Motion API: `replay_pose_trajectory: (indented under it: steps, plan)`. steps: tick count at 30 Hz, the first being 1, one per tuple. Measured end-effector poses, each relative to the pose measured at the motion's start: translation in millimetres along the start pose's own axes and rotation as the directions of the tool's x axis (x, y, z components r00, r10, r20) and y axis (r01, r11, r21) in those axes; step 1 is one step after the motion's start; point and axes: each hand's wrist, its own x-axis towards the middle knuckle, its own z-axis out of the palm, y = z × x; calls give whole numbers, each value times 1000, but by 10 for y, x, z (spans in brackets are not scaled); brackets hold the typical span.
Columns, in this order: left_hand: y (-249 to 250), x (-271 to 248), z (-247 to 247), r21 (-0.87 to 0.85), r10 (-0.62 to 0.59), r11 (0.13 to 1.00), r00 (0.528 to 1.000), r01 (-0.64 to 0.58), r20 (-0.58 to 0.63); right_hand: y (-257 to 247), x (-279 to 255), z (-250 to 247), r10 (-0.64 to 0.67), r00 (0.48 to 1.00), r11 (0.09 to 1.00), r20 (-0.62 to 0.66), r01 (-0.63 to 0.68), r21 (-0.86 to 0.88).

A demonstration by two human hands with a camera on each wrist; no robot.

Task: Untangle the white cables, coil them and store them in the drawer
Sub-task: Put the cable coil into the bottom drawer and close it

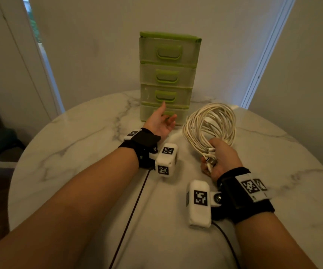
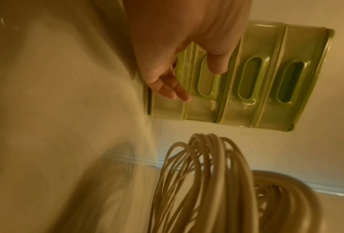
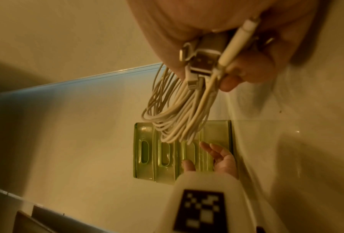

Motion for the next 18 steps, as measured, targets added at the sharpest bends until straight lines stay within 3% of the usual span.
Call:
replay_pose_trajectory:
  steps: [9,18]
  plan:
    - [10,-366,-123,64,-46,997,993,53,-111,9,-205,-9,-17,1000,1000,-12,17,17]
    - [-53,-1001,-338,229,-121,962,985,148,-125,-74,-487,14,-177,984,984,-28,177,2]
